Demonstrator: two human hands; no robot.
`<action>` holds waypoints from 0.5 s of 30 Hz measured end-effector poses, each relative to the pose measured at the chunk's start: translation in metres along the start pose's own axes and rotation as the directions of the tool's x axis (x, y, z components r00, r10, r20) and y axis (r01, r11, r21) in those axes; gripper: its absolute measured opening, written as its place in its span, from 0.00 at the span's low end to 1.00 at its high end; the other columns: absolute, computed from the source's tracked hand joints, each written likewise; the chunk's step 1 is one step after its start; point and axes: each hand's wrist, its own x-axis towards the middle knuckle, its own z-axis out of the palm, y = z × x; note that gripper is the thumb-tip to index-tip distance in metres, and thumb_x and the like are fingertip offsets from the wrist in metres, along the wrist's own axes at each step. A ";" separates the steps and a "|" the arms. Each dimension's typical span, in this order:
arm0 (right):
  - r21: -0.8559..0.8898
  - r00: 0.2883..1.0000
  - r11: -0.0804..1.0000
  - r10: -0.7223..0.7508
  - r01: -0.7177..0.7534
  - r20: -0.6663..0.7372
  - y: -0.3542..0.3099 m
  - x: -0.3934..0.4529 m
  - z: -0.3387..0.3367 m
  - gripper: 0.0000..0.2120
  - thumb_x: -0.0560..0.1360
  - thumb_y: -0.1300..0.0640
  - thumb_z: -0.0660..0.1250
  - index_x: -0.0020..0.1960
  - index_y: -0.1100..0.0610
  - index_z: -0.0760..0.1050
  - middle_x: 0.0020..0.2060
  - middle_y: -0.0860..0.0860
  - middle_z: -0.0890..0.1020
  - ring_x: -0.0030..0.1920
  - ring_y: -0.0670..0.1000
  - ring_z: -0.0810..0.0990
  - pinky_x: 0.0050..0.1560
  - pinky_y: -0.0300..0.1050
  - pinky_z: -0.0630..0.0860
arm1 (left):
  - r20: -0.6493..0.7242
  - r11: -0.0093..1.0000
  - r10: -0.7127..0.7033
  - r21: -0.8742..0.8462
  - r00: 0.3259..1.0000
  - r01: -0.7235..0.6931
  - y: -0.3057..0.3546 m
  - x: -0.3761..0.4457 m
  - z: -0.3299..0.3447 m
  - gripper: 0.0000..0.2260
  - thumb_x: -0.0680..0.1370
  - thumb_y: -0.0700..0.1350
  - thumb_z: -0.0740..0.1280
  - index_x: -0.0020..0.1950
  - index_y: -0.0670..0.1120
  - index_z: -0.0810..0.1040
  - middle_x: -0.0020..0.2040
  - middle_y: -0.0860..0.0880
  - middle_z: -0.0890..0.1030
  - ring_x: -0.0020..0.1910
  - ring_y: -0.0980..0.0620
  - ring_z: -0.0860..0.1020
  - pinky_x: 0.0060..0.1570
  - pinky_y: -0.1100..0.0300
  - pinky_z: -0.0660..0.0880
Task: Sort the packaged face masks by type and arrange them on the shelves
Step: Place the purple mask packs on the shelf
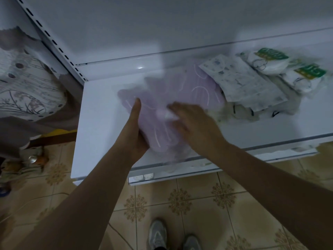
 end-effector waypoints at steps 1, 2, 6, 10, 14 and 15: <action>0.033 0.985 0.997 -0.079 0.074 0.151 -0.008 -0.003 0.004 0.26 0.79 0.45 0.63 0.72 0.57 0.69 0.70 0.57 0.73 0.67 0.59 0.72 0.67 0.52 0.67 | -0.007 0.999 -0.018 0.026 1.000 0.019 0.002 -0.001 0.002 0.24 0.78 0.61 0.63 0.66 0.45 0.78 0.58 0.44 0.85 0.55 0.47 0.84 0.53 0.52 0.82; 0.043 0.956 0.993 -0.121 0.114 0.269 -0.013 -0.006 0.008 0.31 0.78 0.40 0.60 0.75 0.56 0.65 0.73 0.55 0.69 0.71 0.56 0.69 0.70 0.51 0.64 | -0.027 0.998 -0.015 0.061 1.000 0.017 0.002 0.001 0.001 0.23 0.78 0.57 0.66 0.66 0.43 0.78 0.57 0.43 0.85 0.52 0.47 0.85 0.50 0.52 0.83; -0.101 0.999 0.994 0.031 -0.033 -0.028 0.007 0.004 0.010 0.34 0.77 0.35 0.55 0.75 0.56 0.65 0.73 0.56 0.69 0.71 0.58 0.68 0.69 0.59 0.67 | -0.255 0.991 0.068 0.133 0.964 -0.035 -0.001 0.014 -0.018 0.19 0.76 0.39 0.72 0.67 0.39 0.77 0.54 0.41 0.85 0.44 0.46 0.86 0.39 0.54 0.83; -0.360 0.920 0.849 0.379 -0.387 -0.096 0.052 0.022 -0.001 0.44 0.73 0.34 0.65 0.79 0.54 0.53 0.76 0.61 0.61 0.74 0.63 0.63 0.71 0.57 0.64 | -0.241 0.998 0.036 0.056 0.970 -0.023 0.002 0.015 -0.027 0.24 0.75 0.40 0.74 0.70 0.44 0.75 0.60 0.45 0.84 0.57 0.43 0.83 0.57 0.45 0.80; -0.152 0.928 0.933 0.284 -0.325 -0.241 0.055 0.023 -0.001 0.17 0.77 0.56 0.64 0.65 0.56 0.74 0.50 0.58 0.81 0.50 0.61 0.80 0.47 0.49 0.73 | -0.222 0.997 0.013 0.081 0.975 0.005 0.000 0.011 -0.023 0.24 0.75 0.41 0.74 0.71 0.45 0.75 0.61 0.44 0.84 0.57 0.42 0.83 0.59 0.43 0.79; -0.073 0.925 0.955 0.258 -0.289 -0.280 0.045 0.023 -0.001 0.15 0.77 0.58 0.62 0.63 0.56 0.76 0.45 0.58 0.82 0.47 0.60 0.81 0.43 0.47 0.73 | -0.221 0.997 0.013 0.077 0.975 0.004 0.001 0.009 -0.020 0.23 0.75 0.42 0.74 0.70 0.45 0.75 0.61 0.44 0.84 0.57 0.42 0.83 0.58 0.43 0.80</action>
